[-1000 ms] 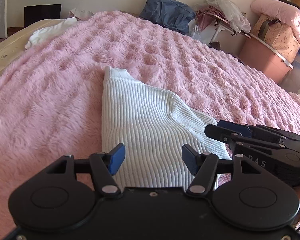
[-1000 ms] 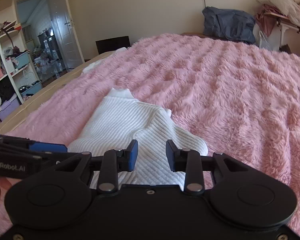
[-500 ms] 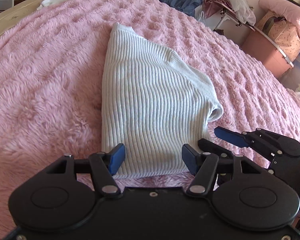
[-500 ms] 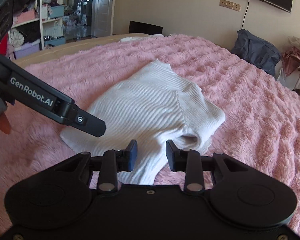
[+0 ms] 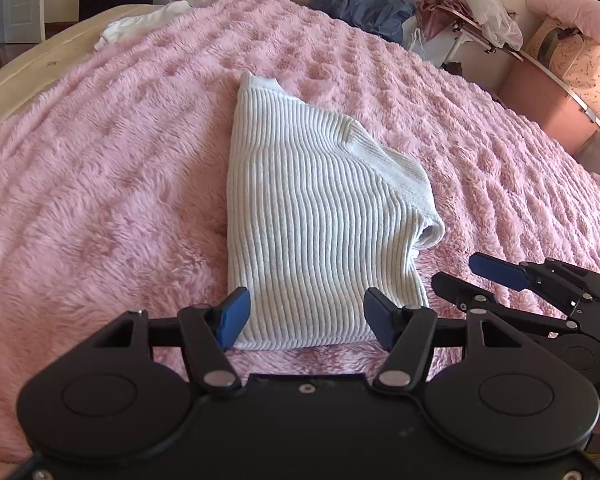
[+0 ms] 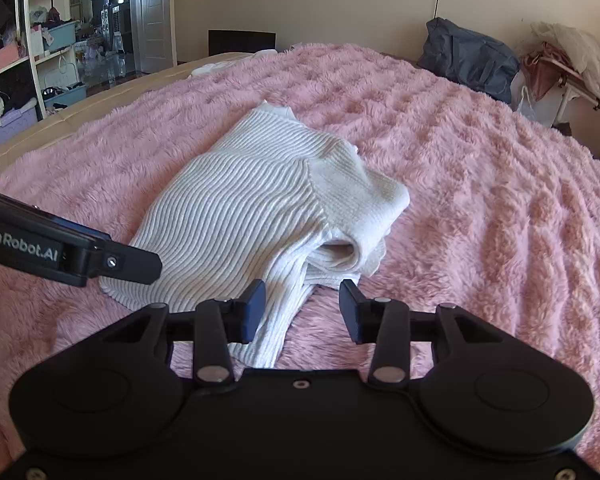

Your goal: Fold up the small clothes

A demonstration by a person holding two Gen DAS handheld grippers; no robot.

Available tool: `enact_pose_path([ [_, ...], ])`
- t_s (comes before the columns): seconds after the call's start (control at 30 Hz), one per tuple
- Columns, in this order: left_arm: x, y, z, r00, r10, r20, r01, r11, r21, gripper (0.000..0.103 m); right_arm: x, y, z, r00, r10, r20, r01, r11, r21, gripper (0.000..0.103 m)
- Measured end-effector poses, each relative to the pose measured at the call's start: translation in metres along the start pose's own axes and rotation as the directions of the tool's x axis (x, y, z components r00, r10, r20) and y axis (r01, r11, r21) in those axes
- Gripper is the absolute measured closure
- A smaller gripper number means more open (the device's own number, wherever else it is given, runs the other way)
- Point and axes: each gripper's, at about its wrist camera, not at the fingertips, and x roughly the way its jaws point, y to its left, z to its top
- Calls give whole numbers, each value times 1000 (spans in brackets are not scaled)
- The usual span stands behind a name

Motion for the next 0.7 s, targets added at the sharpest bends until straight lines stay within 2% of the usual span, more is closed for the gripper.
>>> enact_pose_path([
  [0.17,-45,-10,5,994,110,18,-110,994,16,37,-34,4,12,999,-40,5,40,998,58,55],
  [0.3,-74,-16,0,992,126,22,-126,992,4,37,-56,9,16,999,-40,-12,41,991,125,51],
  [0.43,-97,-28,-8,981,192,41,-193,981,30,37,-76,14,20,998,-61,-27,65,985,161,36],
  [0.5,-106,-33,-14,971,233,45,-235,972,31,37,-85,16,24,997,-68,-46,75,983,170,31],
  [0.7,-118,-38,-31,979,204,12,-204,979,17,36,-104,18,23,992,-66,-106,89,970,228,25],
])
